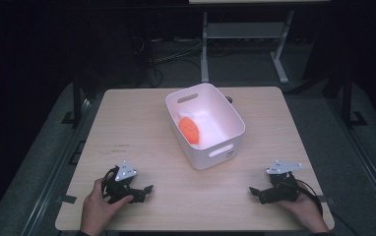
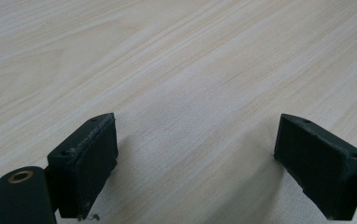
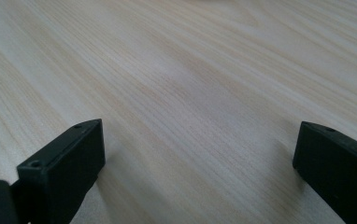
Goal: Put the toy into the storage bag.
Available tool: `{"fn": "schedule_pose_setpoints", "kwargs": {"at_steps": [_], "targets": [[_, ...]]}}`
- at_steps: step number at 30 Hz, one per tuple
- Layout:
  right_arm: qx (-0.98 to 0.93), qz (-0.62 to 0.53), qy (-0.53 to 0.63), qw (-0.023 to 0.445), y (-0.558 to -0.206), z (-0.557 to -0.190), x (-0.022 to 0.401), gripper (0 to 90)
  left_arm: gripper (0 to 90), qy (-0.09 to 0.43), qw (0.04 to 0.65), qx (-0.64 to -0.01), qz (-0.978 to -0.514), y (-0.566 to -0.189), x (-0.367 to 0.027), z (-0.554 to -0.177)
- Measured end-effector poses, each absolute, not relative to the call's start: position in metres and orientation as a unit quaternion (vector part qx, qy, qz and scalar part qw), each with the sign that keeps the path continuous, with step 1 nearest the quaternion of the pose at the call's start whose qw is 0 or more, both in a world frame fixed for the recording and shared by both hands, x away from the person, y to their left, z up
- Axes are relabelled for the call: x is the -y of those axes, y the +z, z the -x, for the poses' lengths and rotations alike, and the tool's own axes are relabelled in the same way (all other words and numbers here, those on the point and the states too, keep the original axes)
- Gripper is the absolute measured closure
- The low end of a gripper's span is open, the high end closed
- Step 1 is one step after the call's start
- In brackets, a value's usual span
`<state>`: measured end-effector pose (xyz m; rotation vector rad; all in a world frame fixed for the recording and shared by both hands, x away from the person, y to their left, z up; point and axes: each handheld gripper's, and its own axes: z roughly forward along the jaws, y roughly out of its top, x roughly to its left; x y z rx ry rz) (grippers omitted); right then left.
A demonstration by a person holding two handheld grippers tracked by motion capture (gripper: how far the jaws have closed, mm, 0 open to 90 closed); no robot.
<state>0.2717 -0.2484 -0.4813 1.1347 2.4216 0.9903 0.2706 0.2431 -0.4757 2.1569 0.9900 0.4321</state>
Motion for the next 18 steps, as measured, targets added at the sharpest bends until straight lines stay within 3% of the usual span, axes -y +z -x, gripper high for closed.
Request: {"fn": "schedule_pose_setpoints", "kwargs": {"at_steps": [18], "targets": [[-0.837,-0.394,0.350,0.146,-0.4826,-0.2709,0.2495,1.5,12.6,0.167,0.356,-0.383,-0.836,-0.4756,-0.2431,-0.2705]]}}
